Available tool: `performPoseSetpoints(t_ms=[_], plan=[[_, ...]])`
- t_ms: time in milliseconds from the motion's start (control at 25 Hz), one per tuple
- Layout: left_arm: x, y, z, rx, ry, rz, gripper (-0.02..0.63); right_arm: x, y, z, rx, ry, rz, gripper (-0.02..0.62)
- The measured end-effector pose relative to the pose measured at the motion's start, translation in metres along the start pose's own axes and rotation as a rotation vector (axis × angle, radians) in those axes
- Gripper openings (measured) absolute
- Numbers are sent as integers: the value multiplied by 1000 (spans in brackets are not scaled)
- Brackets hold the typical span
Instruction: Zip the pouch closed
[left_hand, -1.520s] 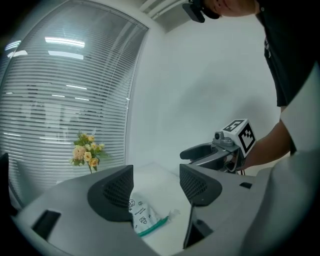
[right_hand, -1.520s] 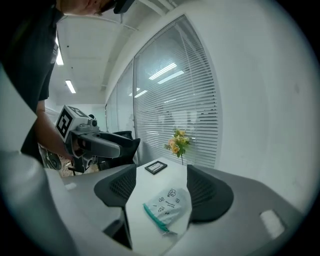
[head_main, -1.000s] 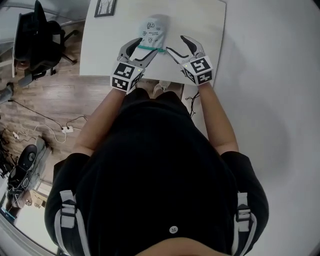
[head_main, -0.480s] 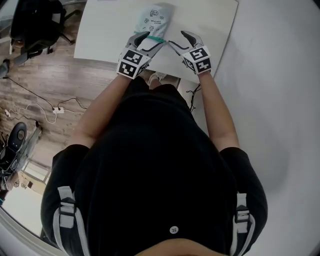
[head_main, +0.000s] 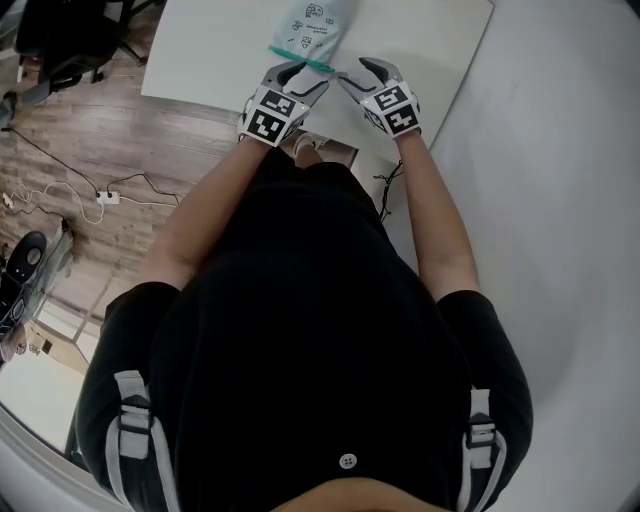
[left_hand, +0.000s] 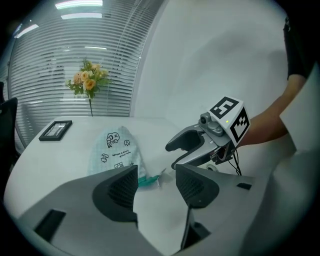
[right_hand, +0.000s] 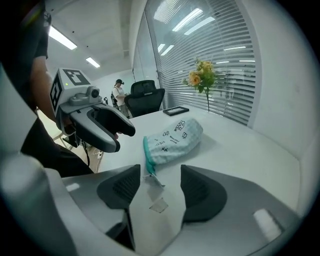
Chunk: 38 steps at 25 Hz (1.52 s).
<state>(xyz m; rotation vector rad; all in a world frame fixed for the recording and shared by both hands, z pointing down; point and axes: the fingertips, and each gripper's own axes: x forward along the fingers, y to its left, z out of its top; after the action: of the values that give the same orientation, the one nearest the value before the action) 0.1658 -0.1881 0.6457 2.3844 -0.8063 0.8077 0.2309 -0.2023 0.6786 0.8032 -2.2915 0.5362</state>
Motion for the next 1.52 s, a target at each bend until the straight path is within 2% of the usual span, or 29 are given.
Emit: performPoseSetpoints(t_ms=[240,480,680,760,880,1040,1520], plan=[[19,-7,-19,-25,66,-10,221,18,2,-14,-91,53,33,236],[27,-9,-29,-49,123,-21,195,32,13,-18,-217,152,64,204],[46,-15,-46,-51,163,-26,175,44,12,-42,-291,205,72,164],[50,-14,-51,-54,172,-21,172,48,12,-45,-298,209,68,149],[54,-11,-57,-65,183,-15,172,51,13,-46,-290,200,64,86],[61,-11,-60,-77,189,-14,170,48,13,-45,-264,187,71,37],[71,1,-77,-98,214,4,140,47,28,-40,-210,152,113,25]])
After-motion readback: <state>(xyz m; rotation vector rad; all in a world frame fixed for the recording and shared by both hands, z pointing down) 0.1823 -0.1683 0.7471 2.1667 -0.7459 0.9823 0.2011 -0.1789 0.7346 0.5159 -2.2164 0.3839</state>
